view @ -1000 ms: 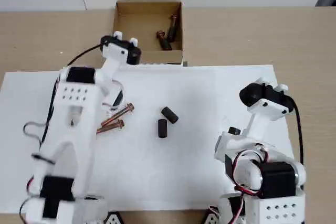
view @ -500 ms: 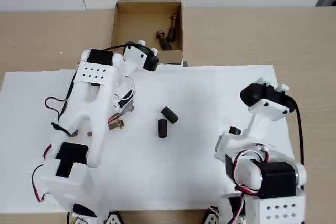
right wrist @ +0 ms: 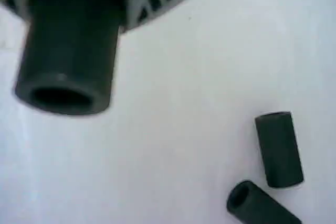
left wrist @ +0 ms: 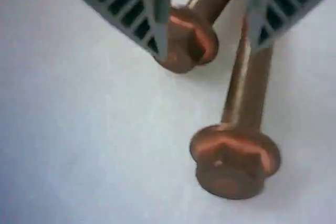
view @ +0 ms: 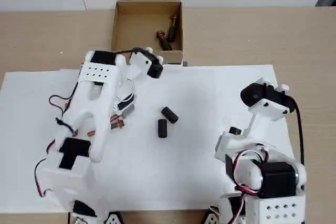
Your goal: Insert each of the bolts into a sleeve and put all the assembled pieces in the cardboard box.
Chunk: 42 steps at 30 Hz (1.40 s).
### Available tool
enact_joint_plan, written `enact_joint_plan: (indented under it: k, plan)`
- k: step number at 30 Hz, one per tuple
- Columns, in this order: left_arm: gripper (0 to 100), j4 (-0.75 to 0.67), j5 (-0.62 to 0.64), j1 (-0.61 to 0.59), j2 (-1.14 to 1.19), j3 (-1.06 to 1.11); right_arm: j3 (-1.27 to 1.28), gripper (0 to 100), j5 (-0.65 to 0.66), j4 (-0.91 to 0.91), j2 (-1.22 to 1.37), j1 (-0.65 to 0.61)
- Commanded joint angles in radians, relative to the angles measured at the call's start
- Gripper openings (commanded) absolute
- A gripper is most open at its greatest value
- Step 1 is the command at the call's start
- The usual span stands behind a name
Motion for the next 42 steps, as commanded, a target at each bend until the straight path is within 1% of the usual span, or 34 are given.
enact_joint_plan:
  k: [1, 12, 23, 25, 28, 32, 36, 39, 42]
  plan:
    - [10, -0.034, -0.009, 0.005, 0.02, -0.041, -0.005, 0.3, 0.011, -0.012, -0.005, 0.005]
    - [10, -0.127, -0.011, 0.021, 0.063, -0.039, -0.005, 0.3, 0.011, -0.012, -0.002, 0.005]
    - [10, -0.163, -0.011, 0.009, 0.158, -0.041, -0.005, 0.3, 0.011, -0.012, -0.002, 0.005]
    - [8, -0.166, -0.011, 0.009, 0.173, -0.041, -0.005, 0.3, 0.011, -0.012, -0.002, 0.005]
    - [1, -0.169, -0.011, 0.009, 0.199, -0.041, -0.005, 0.3, 0.011, -0.012, -0.004, 0.005]
    - [0, -0.169, -0.011, 0.003, 0.207, -0.041, -0.005, 0.3, 0.011, -0.012, -0.008, 0.005]
    - [0, -0.164, -0.009, 0.009, 0.186, -0.041, -0.006, 0.3, 0.011, -0.012, -0.01, 0.005]
    - [0, -0.164, 0.002, 0.009, 0.107, -0.041, -0.025, 0.3, 0.011, -0.012, -0.01, 0.005]
    - [0, -0.163, 0.057, 0.009, -0.011, -0.041, -0.051, 0.3, 0.011, -0.012, -0.01, 0.001]
